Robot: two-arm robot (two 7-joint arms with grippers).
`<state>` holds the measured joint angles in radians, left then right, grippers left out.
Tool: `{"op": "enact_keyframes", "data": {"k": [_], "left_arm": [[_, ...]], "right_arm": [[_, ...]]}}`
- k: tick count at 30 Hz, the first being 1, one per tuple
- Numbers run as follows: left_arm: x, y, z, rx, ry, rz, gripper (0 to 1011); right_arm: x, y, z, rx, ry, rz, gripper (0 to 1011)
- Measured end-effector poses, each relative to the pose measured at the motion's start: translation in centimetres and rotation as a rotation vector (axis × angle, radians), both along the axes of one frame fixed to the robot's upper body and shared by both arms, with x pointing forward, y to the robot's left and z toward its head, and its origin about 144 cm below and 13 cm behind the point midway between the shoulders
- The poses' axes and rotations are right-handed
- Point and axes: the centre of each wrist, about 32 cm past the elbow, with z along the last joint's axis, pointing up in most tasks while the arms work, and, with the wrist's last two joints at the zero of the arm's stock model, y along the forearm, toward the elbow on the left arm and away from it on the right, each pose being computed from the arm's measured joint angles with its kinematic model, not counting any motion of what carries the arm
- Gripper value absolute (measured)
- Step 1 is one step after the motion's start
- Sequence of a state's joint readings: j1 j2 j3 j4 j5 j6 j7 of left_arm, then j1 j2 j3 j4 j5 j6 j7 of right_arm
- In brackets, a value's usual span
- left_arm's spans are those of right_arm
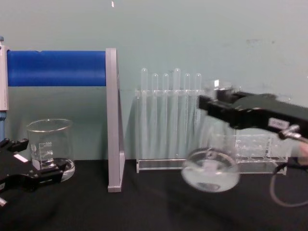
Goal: Grasp the erlenmeyer flask with one hand, shake it three times, then place it back.
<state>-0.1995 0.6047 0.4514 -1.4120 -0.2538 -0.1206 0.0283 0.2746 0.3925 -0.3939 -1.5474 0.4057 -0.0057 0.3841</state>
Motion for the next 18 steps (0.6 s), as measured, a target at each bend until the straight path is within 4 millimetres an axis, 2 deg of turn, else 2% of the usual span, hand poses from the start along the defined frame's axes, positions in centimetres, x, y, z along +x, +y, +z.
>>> {"op": "enact_keyframes", "data": {"k": [8,18], "left_arm": [[0.0,0.0,0.0,0.0,0.0,0.0,1001],[0.0,0.0,0.0,0.0,0.0,0.0,1001]], "right_arm": [[0.4,-2.9,0.3,-0.008,-0.016,-0.144,457],[0.5,-4.7,0.5,-0.008,-0.029,-0.229,456]]}}
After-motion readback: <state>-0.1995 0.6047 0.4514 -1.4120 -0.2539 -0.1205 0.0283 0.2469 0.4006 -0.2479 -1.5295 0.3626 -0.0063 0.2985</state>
